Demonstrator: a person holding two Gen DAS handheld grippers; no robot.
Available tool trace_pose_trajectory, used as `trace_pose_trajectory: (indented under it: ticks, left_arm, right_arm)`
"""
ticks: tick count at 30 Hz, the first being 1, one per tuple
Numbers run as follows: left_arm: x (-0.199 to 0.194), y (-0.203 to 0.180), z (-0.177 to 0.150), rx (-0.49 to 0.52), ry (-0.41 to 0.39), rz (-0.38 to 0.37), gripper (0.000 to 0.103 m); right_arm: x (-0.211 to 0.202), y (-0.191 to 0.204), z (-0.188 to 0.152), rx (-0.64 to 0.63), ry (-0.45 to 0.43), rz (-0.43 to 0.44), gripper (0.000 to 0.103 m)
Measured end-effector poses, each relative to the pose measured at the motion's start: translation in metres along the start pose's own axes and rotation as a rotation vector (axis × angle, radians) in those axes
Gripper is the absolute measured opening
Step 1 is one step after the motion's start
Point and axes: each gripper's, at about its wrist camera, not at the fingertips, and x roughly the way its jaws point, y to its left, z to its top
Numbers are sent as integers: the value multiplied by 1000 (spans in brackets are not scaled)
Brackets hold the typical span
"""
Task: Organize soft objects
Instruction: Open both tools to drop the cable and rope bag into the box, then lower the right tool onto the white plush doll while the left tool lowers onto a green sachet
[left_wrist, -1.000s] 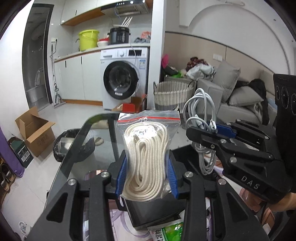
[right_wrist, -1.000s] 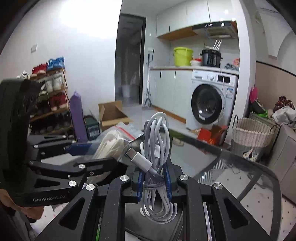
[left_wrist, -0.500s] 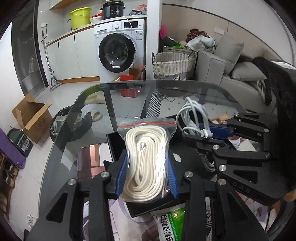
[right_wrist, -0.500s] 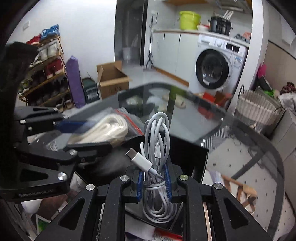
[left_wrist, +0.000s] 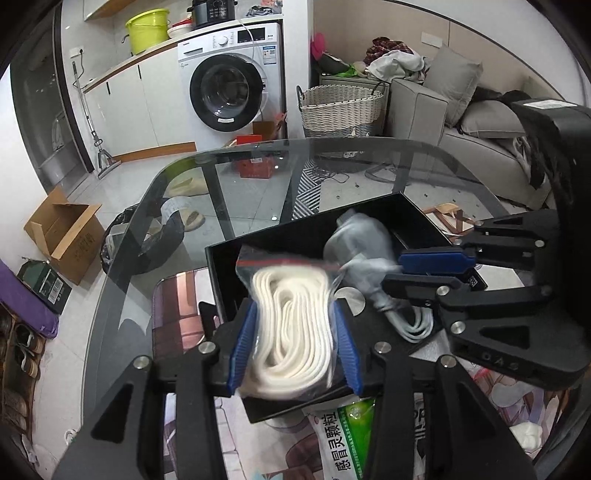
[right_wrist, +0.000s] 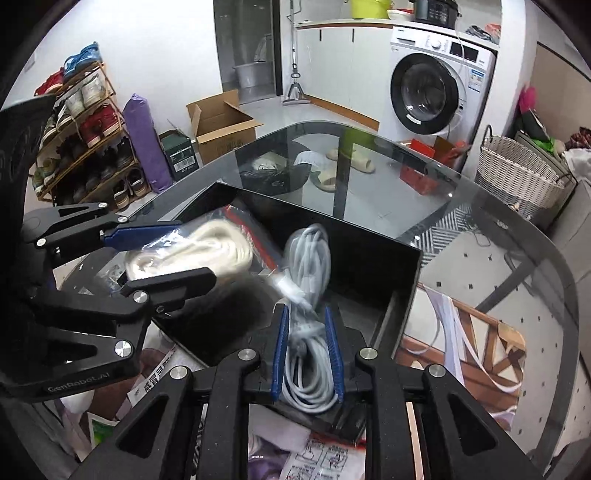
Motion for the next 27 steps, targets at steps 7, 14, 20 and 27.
trace_pose_trajectory:
  ticks: [7, 14, 20, 27]
  left_arm:
    - [-7, 4, -1, -28, -5, -8, 53]
    - [-30, 3, -1, -23, -44, 57, 60]
    - [-63, 4, -10, -21, -49, -3, 65]
    - [-84, -13, -46, 80, 38, -22, 75]
  right_arm:
    - [-16, 5, -4, -24, -13, 13, 21]
    - [-39, 9, -9, -32, -17, 35, 21]
    - [-82, 18, -22, -52, -20, 87, 31]
    - [-121, 36, -54, -128, 29, 145, 44]
